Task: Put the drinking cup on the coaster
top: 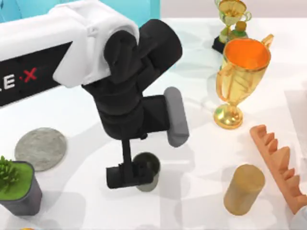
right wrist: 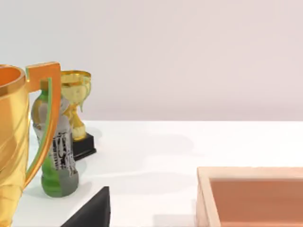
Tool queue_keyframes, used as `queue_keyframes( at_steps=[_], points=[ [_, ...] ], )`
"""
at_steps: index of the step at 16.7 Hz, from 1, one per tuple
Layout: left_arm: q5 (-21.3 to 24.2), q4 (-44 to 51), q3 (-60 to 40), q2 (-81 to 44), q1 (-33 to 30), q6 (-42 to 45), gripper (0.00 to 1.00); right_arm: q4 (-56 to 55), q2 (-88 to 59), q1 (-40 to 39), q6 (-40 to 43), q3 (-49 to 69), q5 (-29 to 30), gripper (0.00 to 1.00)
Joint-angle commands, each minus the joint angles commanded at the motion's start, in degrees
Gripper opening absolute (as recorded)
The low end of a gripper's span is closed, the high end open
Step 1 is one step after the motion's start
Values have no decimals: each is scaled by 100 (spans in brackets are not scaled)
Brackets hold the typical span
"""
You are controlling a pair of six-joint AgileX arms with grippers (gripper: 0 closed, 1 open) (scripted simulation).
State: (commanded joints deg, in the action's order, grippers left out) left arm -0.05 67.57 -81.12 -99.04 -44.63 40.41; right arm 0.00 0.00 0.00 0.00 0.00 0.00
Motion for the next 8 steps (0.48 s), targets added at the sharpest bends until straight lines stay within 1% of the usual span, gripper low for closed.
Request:
queue_keyframes(
  at_steps=[3, 8],
  points=[
    [0, 397, -553, -544, -282, 253, 100, 0, 0, 0, 0, 0, 0, 100],
    [-1, 468, -661, -638, -335, 301, 100, 0, 0, 0, 0, 0, 0, 100]
  ],
)
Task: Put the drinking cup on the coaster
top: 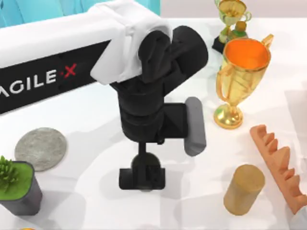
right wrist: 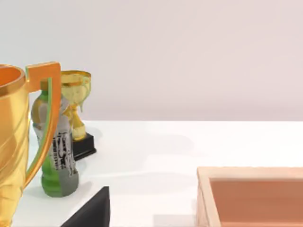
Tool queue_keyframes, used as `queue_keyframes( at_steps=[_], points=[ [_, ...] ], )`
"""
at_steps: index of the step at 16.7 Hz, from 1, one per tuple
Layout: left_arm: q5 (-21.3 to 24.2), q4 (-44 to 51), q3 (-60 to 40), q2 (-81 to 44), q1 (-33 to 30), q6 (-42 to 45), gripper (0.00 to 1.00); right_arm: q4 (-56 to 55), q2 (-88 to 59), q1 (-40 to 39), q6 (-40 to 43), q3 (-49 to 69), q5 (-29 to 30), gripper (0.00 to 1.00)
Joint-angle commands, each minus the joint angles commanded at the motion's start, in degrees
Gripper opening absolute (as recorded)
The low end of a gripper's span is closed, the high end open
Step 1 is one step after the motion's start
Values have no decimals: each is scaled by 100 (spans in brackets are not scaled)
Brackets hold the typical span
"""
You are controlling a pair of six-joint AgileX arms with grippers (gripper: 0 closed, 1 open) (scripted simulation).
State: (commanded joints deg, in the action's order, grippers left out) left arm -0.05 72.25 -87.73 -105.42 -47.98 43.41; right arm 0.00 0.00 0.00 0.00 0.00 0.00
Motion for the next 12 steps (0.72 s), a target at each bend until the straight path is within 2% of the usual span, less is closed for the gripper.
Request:
queue_keyframes(
  at_steps=[4, 12],
  points=[
    [0, -238, 220, -43, 15, 6, 100, 0, 0, 0, 0, 0, 0, 100],
    [2, -2110, 1557, -538, 28, 30, 100, 0, 0, 0, 0, 0, 0, 100]
  ],
)
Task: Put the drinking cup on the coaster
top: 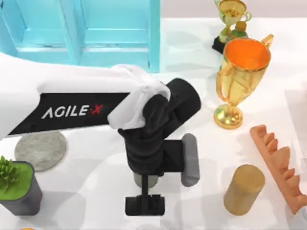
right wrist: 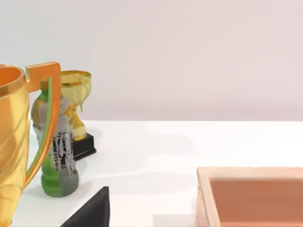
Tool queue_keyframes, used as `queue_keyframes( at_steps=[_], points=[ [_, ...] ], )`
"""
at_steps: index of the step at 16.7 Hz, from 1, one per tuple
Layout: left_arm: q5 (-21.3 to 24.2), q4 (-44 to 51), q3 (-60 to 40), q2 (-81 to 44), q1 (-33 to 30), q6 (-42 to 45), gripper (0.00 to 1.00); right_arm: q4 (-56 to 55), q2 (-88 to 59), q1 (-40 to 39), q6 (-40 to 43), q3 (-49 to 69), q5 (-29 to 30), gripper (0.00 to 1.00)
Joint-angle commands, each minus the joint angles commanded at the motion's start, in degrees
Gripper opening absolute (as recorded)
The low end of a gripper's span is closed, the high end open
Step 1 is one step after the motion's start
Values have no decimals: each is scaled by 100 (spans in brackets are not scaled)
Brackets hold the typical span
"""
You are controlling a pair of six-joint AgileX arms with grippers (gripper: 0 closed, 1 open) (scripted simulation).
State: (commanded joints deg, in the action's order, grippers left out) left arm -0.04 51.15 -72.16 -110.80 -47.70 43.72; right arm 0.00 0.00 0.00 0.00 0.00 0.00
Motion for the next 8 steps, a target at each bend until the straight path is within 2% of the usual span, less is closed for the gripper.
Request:
queue_keyframes(
  at_steps=[4, 8],
  points=[
    [1, -55, 51, -20, -7, -1, 100, 0, 0, 0, 0, 0, 0, 100],
    [1, -55, 51, -20, -7, -1, 70, 0, 0, 0, 0, 0, 0, 100]
  ],
)
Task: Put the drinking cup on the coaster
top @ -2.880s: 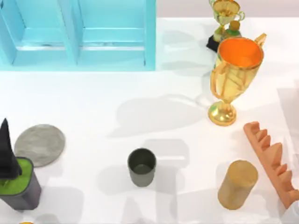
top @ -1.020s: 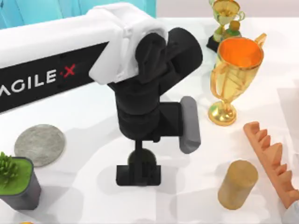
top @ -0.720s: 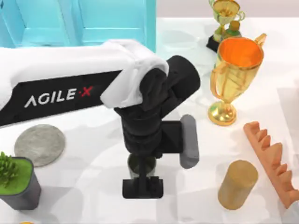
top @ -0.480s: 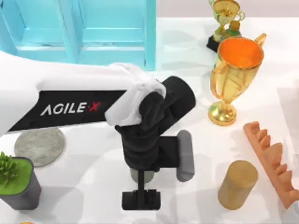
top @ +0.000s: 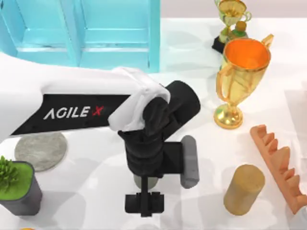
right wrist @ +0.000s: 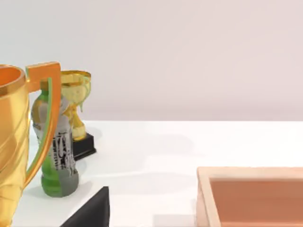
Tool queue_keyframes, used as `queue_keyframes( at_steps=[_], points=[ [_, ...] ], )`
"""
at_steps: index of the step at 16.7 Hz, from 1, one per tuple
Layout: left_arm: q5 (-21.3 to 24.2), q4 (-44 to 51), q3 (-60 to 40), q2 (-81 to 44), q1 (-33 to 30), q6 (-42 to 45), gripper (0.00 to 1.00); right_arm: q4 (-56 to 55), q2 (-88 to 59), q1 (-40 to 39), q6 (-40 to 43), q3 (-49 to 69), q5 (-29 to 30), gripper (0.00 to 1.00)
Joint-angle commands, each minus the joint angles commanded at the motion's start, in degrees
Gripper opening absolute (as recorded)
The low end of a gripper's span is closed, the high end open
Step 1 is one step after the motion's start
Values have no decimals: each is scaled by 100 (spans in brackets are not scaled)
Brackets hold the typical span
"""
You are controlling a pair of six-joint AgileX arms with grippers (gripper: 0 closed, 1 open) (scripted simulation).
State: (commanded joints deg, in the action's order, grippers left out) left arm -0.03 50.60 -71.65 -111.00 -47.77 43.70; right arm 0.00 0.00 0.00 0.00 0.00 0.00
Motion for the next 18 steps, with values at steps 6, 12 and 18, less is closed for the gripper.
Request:
queue_keyframes(
  at_steps=[6, 12, 18],
  points=[
    [0, 0, 0, 0, 0, 0, 25, 0, 0, 0, 0, 0, 0, 100],
    [0, 0, 0, 0, 0, 0, 0, 0, 0, 0, 0, 0, 0, 100],
    [1, 0, 0, 7, 1, 2, 0, 0, 0, 0, 0, 0, 0, 100]
  ],
)
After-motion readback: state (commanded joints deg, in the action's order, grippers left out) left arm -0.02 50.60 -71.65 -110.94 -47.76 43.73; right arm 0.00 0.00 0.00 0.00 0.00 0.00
